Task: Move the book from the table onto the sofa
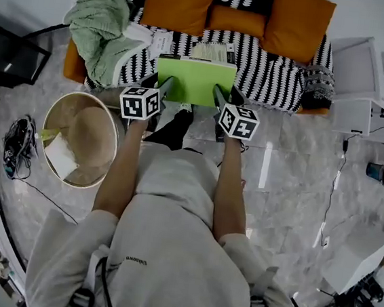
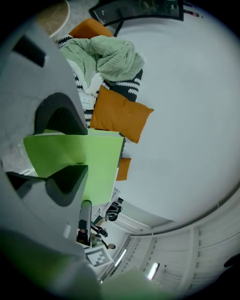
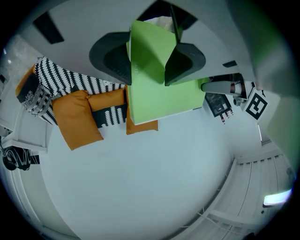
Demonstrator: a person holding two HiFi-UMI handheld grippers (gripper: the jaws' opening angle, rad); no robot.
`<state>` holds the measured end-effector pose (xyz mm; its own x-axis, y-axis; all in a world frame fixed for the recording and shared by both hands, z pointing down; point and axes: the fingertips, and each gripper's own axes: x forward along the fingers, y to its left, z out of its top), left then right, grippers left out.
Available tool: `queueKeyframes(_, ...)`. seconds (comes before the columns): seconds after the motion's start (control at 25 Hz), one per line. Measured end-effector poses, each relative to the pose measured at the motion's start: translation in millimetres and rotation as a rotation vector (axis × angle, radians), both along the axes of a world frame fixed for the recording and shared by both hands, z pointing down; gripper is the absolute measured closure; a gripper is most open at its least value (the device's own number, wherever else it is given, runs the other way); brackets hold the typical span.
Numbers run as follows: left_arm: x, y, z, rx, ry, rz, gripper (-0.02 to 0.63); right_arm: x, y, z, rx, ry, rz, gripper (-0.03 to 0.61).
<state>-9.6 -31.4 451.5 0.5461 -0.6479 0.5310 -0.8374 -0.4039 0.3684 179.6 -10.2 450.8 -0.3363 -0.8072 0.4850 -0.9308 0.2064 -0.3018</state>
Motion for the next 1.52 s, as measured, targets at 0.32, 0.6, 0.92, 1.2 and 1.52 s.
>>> queueKeyframes(0.32, 22.9, -35.6, -6.8, 0.009, 0.0, 0.037, 0.4, 21.1, -25.3, -13.4, 0.017, 0.029, 0.064, 0.368)
queueKeyframes(0.6, 31.6, -63.4, 1.8, -0.016, -0.005, 0.065, 0.4, 28.9, -48.0, -2.4, -0.014, 0.018, 0.087, 0.368)
queueKeyframes(0.92, 51.7, -110.3, 20.0, -0.075, 0.01, 0.077, 0.4, 47.3, -88.4, 9.4, -0.066, 0.038, 0.12, 0.368)
queueKeyframes(1.2, 71.0, -139.2, 47.8, -0.146, -0.012, 0.095, 0.4, 66.0, -115.4, 38.6, -0.138, 0.021, 0.146, 0.367)
queueKeyframes(1.52, 81.1, -155.6, 101.7, -0.287, -0.016, 0.08, 0.4, 77.1, -137.0, 88.1, -0.278, 0.017, 0.134, 0.367)
